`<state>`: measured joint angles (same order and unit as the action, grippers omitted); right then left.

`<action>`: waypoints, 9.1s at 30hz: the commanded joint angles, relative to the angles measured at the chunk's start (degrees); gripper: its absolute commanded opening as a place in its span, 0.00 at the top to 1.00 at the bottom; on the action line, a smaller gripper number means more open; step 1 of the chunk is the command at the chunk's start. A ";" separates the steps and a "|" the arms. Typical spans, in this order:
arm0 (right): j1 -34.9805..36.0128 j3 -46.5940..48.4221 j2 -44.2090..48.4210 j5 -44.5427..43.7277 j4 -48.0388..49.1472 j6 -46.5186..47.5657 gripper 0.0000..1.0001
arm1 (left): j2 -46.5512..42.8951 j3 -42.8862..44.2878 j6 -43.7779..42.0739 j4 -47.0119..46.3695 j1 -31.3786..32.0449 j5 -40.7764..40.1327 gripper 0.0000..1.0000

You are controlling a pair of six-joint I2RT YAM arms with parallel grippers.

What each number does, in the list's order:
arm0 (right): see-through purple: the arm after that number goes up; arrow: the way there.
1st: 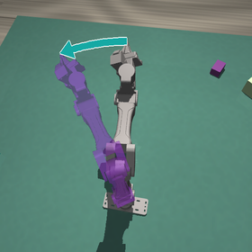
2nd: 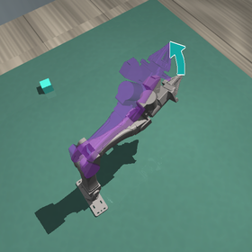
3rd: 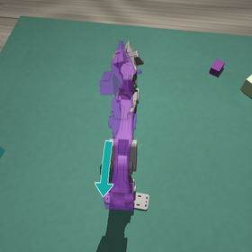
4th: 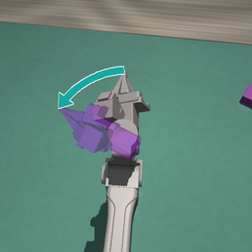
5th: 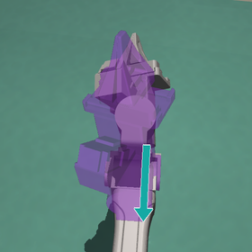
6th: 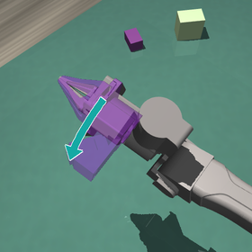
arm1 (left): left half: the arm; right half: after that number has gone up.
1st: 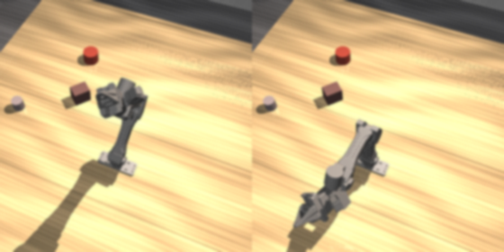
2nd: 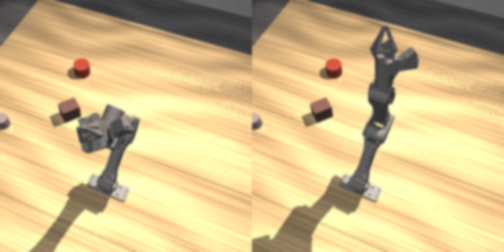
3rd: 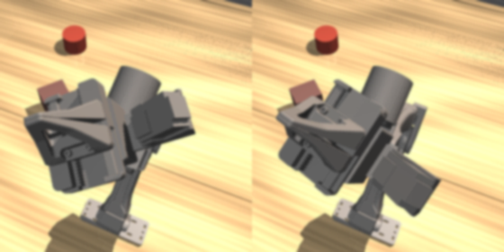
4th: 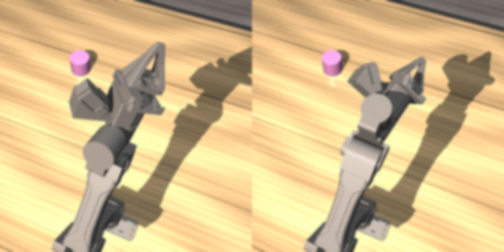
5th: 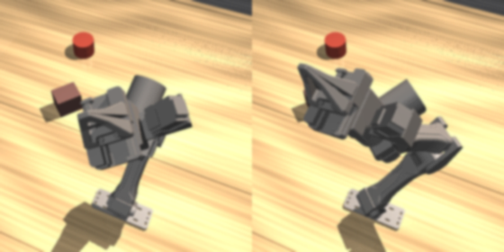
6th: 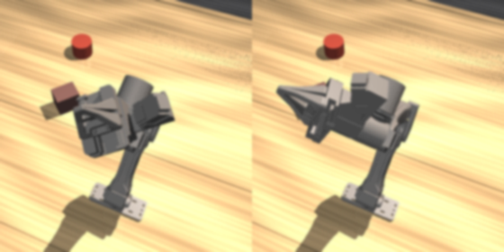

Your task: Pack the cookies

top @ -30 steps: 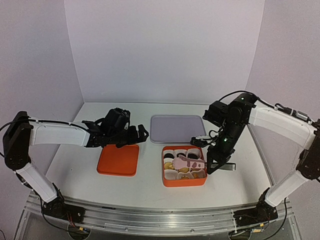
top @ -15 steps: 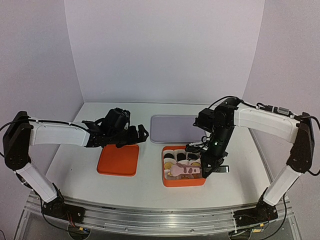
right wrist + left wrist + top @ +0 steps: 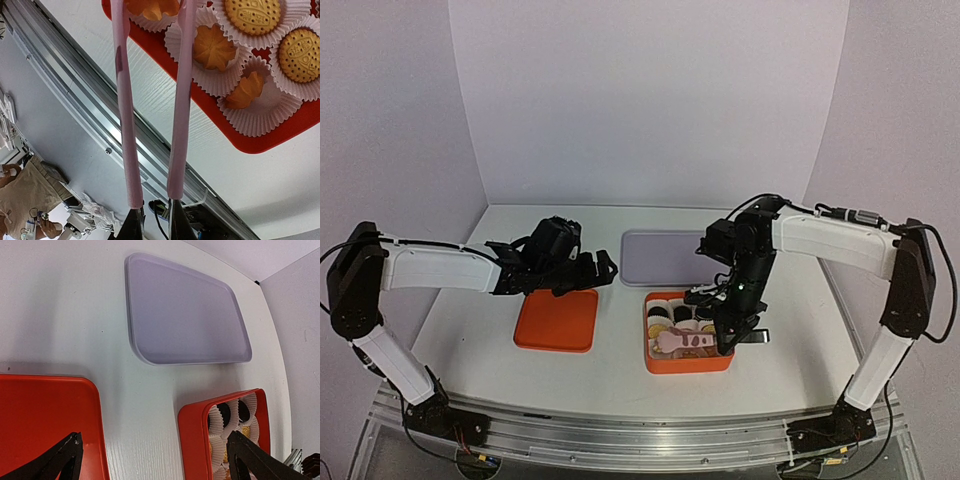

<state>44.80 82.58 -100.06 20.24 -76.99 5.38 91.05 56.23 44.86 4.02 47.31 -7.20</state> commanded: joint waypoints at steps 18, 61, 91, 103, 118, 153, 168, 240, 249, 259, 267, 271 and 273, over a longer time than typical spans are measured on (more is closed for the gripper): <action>0.41 2.74 -2.48 -2.35 0.01 -1.48 0.87 | -1.03 0.83 -0.13 -1.30 -0.11 -0.04 0.00; -2.59 4.25 13.61 -25.33 1.19 -19.65 0.79 | -2.35 1.56 0.30 0.94 -0.11 -1.90 0.00; -25.54 -22.37 -2.00 -32.45 37.78 -33.20 0.38 | 1.10 -0.42 7.73 33.75 -19.00 -1.82 0.13; -25.53 -23.30 9.23 -30.80 37.53 -31.96 0.08 | 11.22 2.39 0.70 31.27 -21.54 2.24 0.44; -25.49 -22.98 14.67 -28.76 37.57 -29.16 0.08 | 12.33 1.04 -4.85 27.09 -20.38 5.54 1.00; -0.28 -27.46 13.18 3.57 87.15 65.06 0.04 | -12.00 20.75 -14.80 42.60 -9.78 13.91 1.00; 0.02 -29.20 7.34 -0.32 100.43 67.09 0.07 | -4.48 23.91 -16.37 46.16 -9.78 21.98 1.00; -28.53 -36.24 15.71 50.97 64.16 -40.60 0.95 | 9.76 13.12 -8.55 2.15 -6.96 36.16 0.00; -28.60 -37.08 9.86 48.17 64.16 -32.09 0.89 | 12.47 12.95 -7.91 2.31 -4.93 35.63 0.00; -28.63 -39.90 9.80 46.38 63.98 -30.67 0.80 | 13.88 13.67 -7.79 2.61 -4.20 35.15 0.00; -30.12 -40.74 10.74 45.39 63.46 -31.68 0.77 | 15.59 15.63 -8.49 4.10 -3.84 34.97 0.00; -31.06 -41.31 11.41 45.16 63.22 -32.86 0.74 | 16.02 16.30 -8.85 4.74 -3.57 34.96 0.00; -31.42 -41.85 11.65 45.09 63.14 -33.02 0.72 | 16.19 16.62 -9.22 5.01 -3.48 34.89 0.00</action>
<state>14.23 41.88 -90.28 65.16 -13.47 -27.30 106.62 69.77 37.31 7.95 43.35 27.45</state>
